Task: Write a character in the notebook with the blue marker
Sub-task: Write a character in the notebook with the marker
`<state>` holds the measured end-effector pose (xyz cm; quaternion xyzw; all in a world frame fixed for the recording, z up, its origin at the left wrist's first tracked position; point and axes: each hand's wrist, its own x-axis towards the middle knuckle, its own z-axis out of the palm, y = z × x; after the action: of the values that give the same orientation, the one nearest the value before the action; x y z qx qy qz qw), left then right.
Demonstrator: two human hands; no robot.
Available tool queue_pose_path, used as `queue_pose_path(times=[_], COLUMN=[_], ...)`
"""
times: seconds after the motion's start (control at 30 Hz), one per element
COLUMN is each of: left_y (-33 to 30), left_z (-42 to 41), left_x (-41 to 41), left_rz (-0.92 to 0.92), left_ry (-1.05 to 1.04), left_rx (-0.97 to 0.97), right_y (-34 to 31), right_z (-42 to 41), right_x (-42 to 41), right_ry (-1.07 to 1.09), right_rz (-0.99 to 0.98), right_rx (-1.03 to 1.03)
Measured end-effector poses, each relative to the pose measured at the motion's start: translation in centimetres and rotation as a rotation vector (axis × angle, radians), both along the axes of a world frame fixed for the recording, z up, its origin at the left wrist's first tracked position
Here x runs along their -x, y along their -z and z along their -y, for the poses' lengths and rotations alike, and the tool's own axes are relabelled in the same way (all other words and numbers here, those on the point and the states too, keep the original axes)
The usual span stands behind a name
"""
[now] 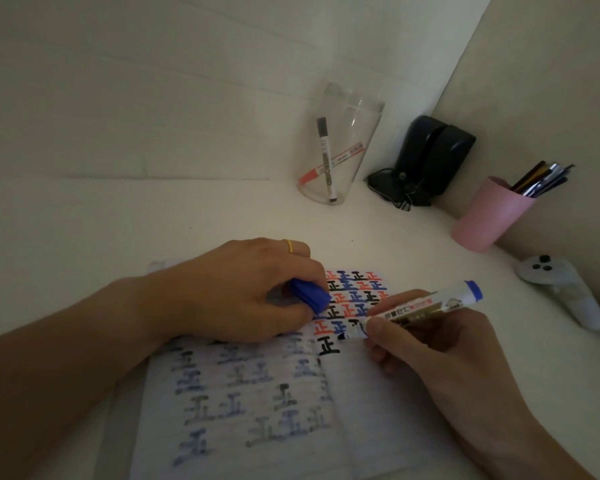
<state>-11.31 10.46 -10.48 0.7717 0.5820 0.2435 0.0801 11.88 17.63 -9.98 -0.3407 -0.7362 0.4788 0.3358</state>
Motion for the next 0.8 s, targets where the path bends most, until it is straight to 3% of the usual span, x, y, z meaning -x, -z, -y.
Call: queue_pose_path(times=[0.27, 0.8], left_y=[-0.04, -0.13], left_z=[0.05, 0.21], left_x=[-0.13, -0.10], left_rz=[-0.008, -0.021], left_ry=[-0.008, -0.023], left_rx=[0.008, 0.004], right_y=[0.04, -0.06], right_z=[-0.13, -0.05], right_x=[-0.08, -0.12], right_ry=[0.075, 0.020], right_rz=[0.071, 0.029], right_rx=[-0.038, -0.017])
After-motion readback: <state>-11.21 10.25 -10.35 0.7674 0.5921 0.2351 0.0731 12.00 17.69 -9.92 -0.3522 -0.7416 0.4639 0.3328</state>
